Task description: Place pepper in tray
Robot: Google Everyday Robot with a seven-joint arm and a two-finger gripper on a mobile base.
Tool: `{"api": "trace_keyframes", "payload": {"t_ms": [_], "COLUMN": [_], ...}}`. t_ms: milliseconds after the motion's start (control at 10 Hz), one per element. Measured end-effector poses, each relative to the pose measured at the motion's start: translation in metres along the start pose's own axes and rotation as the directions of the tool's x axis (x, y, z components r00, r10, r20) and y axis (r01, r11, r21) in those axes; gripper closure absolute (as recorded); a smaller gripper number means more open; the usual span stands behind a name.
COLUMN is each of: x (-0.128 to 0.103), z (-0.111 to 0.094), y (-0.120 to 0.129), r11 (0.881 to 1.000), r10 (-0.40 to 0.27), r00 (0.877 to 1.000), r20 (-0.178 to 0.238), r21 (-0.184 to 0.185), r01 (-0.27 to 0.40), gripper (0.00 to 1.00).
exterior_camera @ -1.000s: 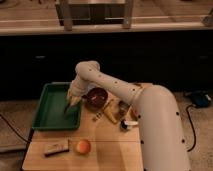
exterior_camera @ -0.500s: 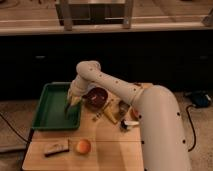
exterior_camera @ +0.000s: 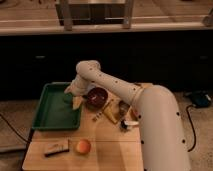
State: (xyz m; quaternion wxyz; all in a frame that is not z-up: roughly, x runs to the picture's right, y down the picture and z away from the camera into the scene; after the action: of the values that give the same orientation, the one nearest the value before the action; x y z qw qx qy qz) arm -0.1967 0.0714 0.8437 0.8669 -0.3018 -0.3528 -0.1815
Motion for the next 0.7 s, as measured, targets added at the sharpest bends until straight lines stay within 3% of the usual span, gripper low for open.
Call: {"api": "trace_keyframes", "payload": {"t_ms": [700], "x": [0.0002], "z": [-0.003], "y": [0.0], "r11": [1.0], "r10": [-0.017], "r00": [1.0], "r20": [0.009], "r21": [0.01], "r01": [0.017], "gripper": [0.2]}}
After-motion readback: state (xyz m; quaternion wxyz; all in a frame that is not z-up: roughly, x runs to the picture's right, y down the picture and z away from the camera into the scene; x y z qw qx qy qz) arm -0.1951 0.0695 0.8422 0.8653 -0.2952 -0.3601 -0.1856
